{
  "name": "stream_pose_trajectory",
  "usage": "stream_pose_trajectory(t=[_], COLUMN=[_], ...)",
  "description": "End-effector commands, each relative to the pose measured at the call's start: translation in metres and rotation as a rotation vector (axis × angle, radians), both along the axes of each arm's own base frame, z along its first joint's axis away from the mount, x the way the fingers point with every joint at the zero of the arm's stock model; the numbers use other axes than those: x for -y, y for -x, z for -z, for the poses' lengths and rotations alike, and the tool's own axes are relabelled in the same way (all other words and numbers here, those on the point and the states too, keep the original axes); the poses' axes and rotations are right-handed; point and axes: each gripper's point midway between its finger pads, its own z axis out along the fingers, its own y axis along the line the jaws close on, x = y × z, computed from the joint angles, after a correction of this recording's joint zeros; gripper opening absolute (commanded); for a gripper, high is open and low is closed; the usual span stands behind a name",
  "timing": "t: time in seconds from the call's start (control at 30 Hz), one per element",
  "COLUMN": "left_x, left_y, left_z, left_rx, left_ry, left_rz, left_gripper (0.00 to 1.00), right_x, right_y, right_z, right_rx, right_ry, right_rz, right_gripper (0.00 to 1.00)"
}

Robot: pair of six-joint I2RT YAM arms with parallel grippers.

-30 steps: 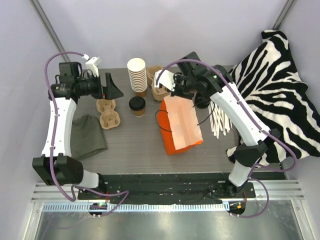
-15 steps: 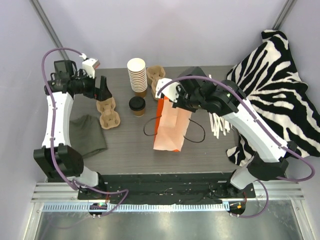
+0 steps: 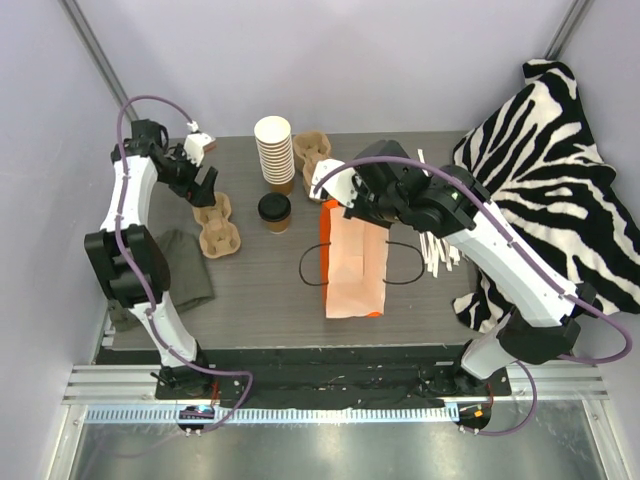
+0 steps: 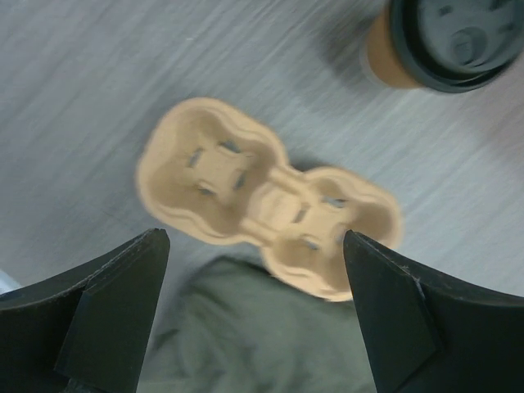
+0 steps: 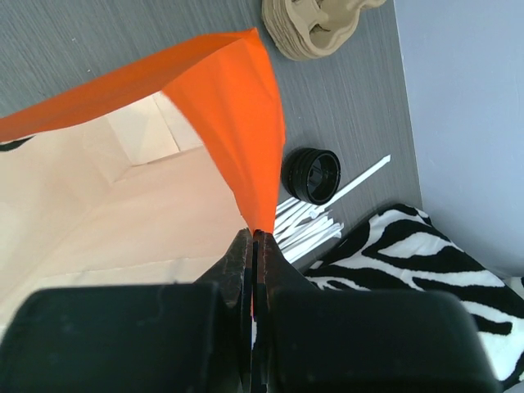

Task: Pack the takeout coffee

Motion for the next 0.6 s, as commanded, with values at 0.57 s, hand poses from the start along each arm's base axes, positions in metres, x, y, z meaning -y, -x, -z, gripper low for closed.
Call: stream_pose_trajectory(t=[0.57], left_x=[-0.043], left_y=[-0.058], left_z=[0.084], left_rx=[-0.058], left_ry=[-0.097], left_rz=[0.202], left_gripper=[0.86], right_x=[-0.013], right_y=[0.0], right_z=[0.0], right_rx=[0.005], right_ry=[0.003], right_rz=[-0.022], right_gripper=[0.01])
